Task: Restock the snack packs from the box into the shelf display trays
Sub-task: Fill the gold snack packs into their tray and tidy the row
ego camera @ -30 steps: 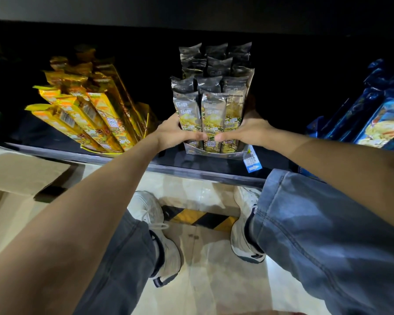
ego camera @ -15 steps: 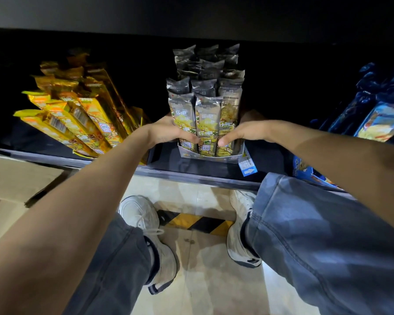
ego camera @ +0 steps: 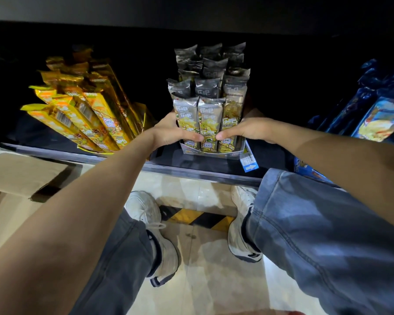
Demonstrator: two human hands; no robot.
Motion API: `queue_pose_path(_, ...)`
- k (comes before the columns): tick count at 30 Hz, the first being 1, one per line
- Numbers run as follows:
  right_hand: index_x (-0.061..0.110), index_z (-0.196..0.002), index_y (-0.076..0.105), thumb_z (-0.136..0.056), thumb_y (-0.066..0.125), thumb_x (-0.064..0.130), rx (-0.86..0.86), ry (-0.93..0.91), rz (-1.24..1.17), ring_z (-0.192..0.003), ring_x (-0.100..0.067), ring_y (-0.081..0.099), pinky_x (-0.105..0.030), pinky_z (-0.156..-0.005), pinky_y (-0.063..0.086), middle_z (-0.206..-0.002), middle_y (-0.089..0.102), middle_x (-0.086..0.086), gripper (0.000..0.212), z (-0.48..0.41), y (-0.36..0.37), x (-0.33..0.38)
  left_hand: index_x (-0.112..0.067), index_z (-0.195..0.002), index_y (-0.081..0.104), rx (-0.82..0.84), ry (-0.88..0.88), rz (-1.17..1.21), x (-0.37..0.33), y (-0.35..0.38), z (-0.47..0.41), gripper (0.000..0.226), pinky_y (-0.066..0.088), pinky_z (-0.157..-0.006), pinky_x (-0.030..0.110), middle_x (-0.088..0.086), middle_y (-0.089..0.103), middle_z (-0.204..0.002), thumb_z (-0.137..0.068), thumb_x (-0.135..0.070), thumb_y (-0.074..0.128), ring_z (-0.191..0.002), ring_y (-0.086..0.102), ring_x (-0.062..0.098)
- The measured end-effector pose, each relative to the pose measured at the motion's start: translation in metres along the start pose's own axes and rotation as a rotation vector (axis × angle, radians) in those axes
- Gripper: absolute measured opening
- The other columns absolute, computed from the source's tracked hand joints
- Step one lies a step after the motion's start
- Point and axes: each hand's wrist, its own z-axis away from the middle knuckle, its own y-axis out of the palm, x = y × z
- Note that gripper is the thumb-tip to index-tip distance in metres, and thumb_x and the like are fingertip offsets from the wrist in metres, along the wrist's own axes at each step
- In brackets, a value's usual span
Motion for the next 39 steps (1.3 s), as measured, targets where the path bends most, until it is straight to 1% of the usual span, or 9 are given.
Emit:
queue_pose_path(4,0.009,-0.145,0.033,-0.071,0.068,0.058,-0.048,0.003,-0.017,-0.141,-0.021,0.027,-0.03,-0.109,0.026,-0.155,0.024,-0.008,0.095,-0.001,0.001,-0.003,-0.015,-0.124,0.051,0.014,-0.007,0.003,0.002,-0.001,-0.003,0.092,0.039,-0.104,0.033,-0.005,0.057,-0.126,-0.05,-0.055,0.086,-0.119,0.051,0.015)
queue_pose_path(8,0.012,-0.144,0.035,-0.073,0.064,0.061,-0.043,0.004,0.011,-0.142,-0.022,0.026,-0.031,-0.109,0.026,-0.155,0.025,-0.008,0.091,0.001,-0.001,-0.005,-0.02,-0.111,0.05,0.028,0.008,0.015,0.0,-0.002,-0.003,0.061,0.037,-0.095,0.025,-0.007,0.057,-0.118,-0.064,-0.033,0.086,-0.108,0.051,0.009)
queue_pose_path(12,0.01,-0.149,0.024,-0.066,0.069,0.063,-0.097,0.003,0.018,-0.144,-0.02,0.021,-0.03,-0.11,0.025,-0.158,0.015,-0.007,0.108,0.003,-0.001,-0.003,-0.02,-0.132,0.048,0.005,0.044,-0.005,0.01,-0.004,-0.003,0.118,0.04,-0.107,0.037,-0.008,0.058,-0.128,-0.03,-0.063,0.088,-0.119,0.053,0.012)
queue_pose_path(24,0.012,-0.149,-0.014,-0.07,0.077,0.046,-0.201,-0.079,0.029,-0.147,-0.02,0.005,-0.033,-0.117,0.017,-0.16,-0.004,-0.005,0.125,0.017,-0.011,-0.006,-0.018,-0.134,0.044,-0.018,0.028,-0.079,0.027,-0.008,-0.002,0.124,0.044,-0.104,0.043,-0.003,0.056,-0.132,-0.029,-0.072,0.084,-0.122,0.053,0.018)
queue_pose_path(27,0.014,-0.147,-0.02,-0.072,0.076,0.046,-0.23,-0.113,0.015,-0.147,-0.02,0.002,-0.032,-0.118,0.014,-0.159,-0.01,-0.005,0.126,0.026,-0.017,-0.009,-0.014,-0.127,0.047,-0.078,0.064,-0.052,0.009,-0.011,0.017,0.104,0.046,-0.101,0.039,0.0,0.062,-0.122,-0.042,-0.059,0.088,-0.115,0.058,0.018)
queue_pose_path(30,0.02,-0.146,-0.023,-0.07,0.075,0.051,-0.249,-0.122,0.065,-0.146,-0.024,0.011,-0.032,-0.116,0.021,-0.16,-0.002,-0.006,0.128,0.038,-0.014,-0.01,-0.01,-0.121,0.05,-0.121,0.081,-0.024,-0.002,-0.015,0.026,0.077,0.046,-0.096,0.031,0.0,0.063,-0.116,-0.058,-0.033,0.088,-0.111,0.058,0.015)
queue_pose_path(33,0.021,-0.145,-0.027,-0.07,0.076,0.049,-0.293,-0.149,0.113,-0.14,-0.029,0.029,-0.032,-0.108,0.034,-0.157,0.018,-0.012,0.13,0.056,-0.01,-0.006,-0.018,-0.123,0.053,-0.13,0.128,-0.062,-0.015,-0.02,0.04,0.095,0.045,-0.102,0.039,-0.003,0.063,-0.12,-0.043,-0.058,0.087,-0.114,0.057,0.016)
queue_pose_path(37,0.018,-0.145,-0.027,-0.071,0.078,0.046,-0.306,-0.157,0.126,-0.125,-0.03,0.046,-0.034,-0.098,0.043,-0.146,0.038,-0.019,0.131,0.084,-0.006,-0.001,-0.016,-0.139,0.039,-0.2,0.136,-0.023,-0.03,-0.024,0.061,0.094,0.034,-0.108,0.032,-0.003,0.051,-0.134,-0.059,-0.031,0.088,-0.124,0.045,0.015)
queue_pose_path(39,0.013,-0.146,-0.024,-0.069,0.078,0.046,-0.292,-0.164,0.124,-0.133,-0.029,0.037,-0.032,-0.102,0.039,-0.151,0.029,-0.017,0.132,0.097,-0.004,0.002,-0.014,-0.14,0.036,-0.216,0.144,-0.013,-0.036,-0.022,0.073,0.096,0.032,-0.107,0.027,-0.003,0.048,-0.135,-0.06,-0.028,0.088,-0.128,0.042,0.015)
